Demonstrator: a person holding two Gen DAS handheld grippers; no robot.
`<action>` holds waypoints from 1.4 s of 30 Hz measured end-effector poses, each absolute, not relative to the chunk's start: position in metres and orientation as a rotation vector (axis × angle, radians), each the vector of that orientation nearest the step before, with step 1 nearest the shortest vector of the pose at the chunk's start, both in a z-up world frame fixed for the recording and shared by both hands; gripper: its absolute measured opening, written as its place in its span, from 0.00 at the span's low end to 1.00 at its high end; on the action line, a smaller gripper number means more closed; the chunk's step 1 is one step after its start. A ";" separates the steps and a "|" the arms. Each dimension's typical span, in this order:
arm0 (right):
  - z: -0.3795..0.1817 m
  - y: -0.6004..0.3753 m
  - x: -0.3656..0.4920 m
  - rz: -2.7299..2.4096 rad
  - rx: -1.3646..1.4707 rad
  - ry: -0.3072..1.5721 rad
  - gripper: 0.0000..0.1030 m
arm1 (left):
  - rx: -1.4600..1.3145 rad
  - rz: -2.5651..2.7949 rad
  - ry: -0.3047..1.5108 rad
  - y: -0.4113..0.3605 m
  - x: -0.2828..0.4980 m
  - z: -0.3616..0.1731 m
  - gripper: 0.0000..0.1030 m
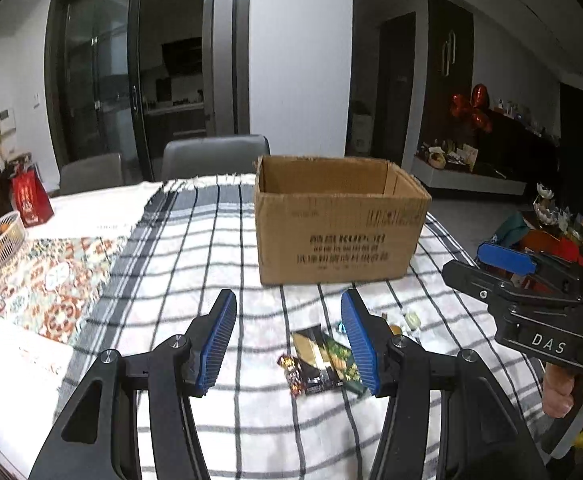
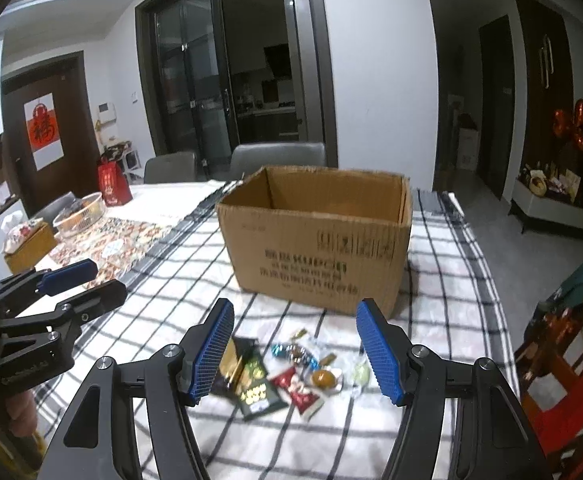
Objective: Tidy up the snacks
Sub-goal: 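Grasp the red-gold wrapped candy with the left tool while the right tool grasps the red packet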
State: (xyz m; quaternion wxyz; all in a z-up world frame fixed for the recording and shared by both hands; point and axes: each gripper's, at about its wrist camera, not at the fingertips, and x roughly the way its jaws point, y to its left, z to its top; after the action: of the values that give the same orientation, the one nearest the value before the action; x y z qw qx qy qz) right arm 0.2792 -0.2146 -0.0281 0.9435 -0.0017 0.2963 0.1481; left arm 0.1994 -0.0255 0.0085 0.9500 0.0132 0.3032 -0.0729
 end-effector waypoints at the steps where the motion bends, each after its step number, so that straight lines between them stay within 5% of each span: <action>1: -0.032 -0.214 0.278 0.309 -0.002 0.614 0.63 | 0.027 -0.150 0.624 -0.025 0.200 0.005 0.52; 10: -0.068 -0.206 0.277 0.330 -0.020 0.706 0.62 | 0.020 -0.143 0.706 -0.021 0.198 -0.032 0.51; 42: -0.149 -0.197 0.329 0.392 -0.076 0.935 0.41 | -0.131 -0.195 0.980 -0.020 0.261 -0.119 0.20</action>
State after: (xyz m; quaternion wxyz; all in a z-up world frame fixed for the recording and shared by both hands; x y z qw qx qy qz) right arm 0.3293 -0.1975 -0.1488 0.8735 -0.0362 0.4478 0.1877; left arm 0.2612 -0.0204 -0.1186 0.8757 -0.0626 0.4695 -0.0936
